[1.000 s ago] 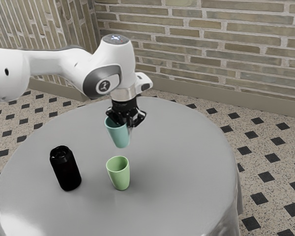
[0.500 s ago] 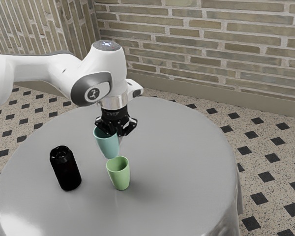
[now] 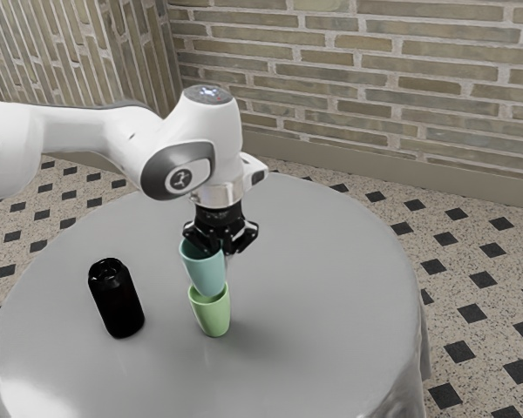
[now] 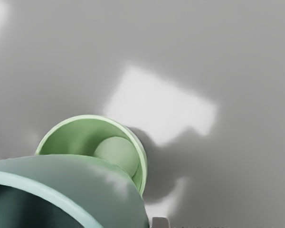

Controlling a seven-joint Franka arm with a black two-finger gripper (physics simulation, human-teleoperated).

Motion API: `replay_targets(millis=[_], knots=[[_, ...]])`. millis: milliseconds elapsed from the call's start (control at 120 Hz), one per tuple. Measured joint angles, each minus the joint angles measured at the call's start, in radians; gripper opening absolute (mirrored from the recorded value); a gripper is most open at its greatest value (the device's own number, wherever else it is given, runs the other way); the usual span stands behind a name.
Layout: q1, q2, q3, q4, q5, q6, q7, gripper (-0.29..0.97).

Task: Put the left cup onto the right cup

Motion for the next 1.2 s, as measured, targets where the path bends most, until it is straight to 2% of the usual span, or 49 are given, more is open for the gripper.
replay_targets(millis=[1200], knots=[[0.013,0.038,0.016,-0.016,0.016,0.044,-0.083,-0.1]])
